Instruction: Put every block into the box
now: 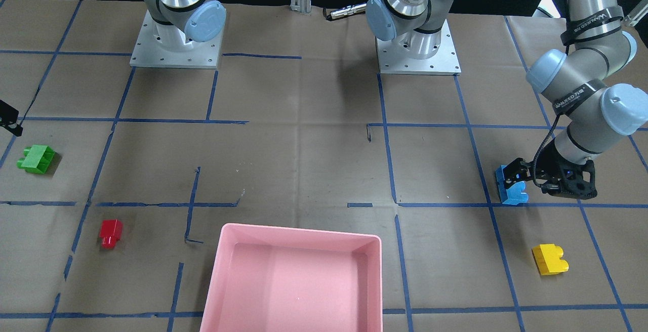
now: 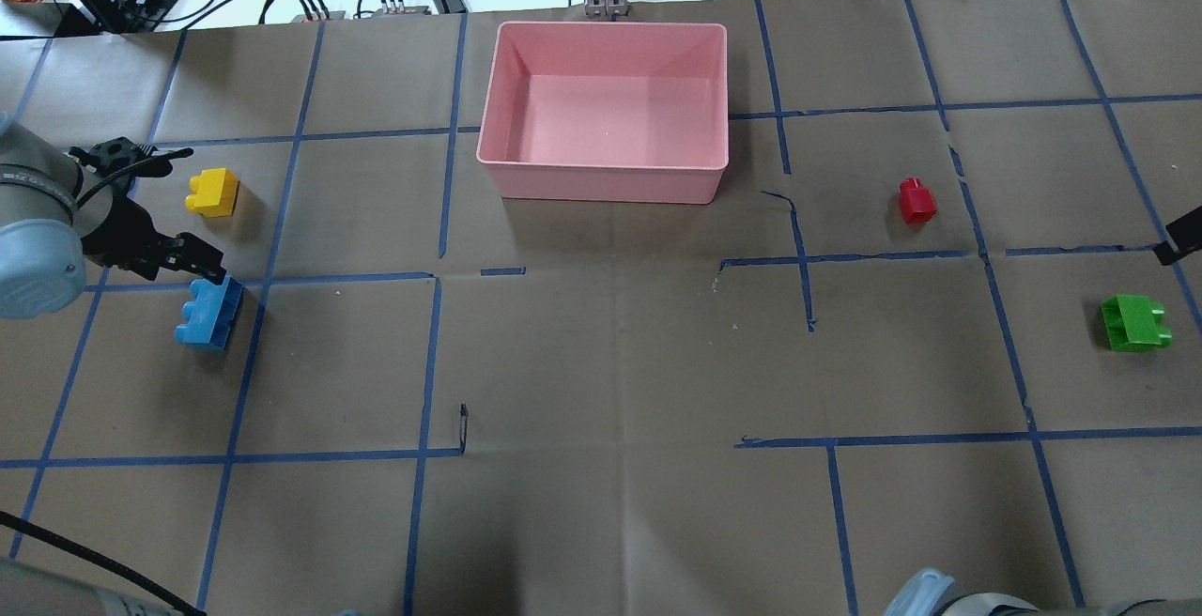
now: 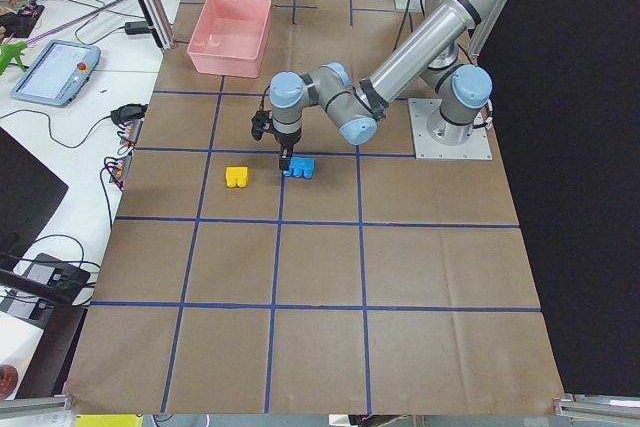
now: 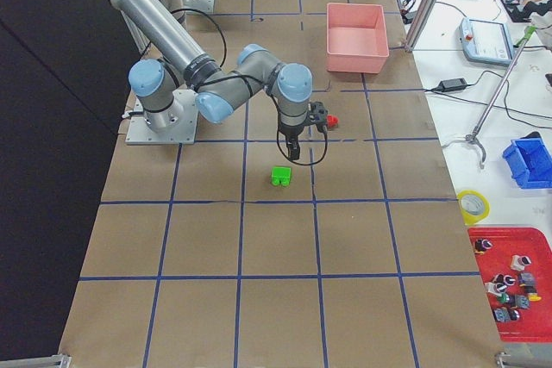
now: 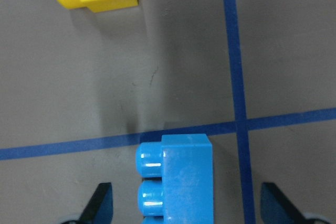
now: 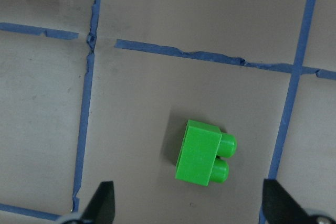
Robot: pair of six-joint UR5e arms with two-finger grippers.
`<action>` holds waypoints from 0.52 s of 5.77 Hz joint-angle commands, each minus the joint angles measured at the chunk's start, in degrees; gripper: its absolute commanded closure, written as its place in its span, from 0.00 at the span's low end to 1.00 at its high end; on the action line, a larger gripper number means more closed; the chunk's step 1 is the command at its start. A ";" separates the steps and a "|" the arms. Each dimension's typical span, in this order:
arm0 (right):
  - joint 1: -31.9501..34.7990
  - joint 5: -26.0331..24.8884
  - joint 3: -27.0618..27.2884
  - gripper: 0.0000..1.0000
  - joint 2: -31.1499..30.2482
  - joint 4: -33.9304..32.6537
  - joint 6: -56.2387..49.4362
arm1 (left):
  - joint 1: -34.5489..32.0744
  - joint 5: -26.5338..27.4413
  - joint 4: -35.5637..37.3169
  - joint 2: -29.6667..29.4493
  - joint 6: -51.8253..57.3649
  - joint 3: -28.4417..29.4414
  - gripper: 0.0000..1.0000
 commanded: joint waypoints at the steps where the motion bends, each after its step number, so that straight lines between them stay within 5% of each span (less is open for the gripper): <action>1: -2.83 0.19 0.03 0.01 8.01 -4.82 0.74 | 0.09 0.01 1.55 -2.33 0.03 -0.60 0.00; 3: -3.30 0.37 0.38 0.01 9.82 -8.10 0.83 | 0.09 0.36 1.37 -3.13 0.20 -0.69 0.00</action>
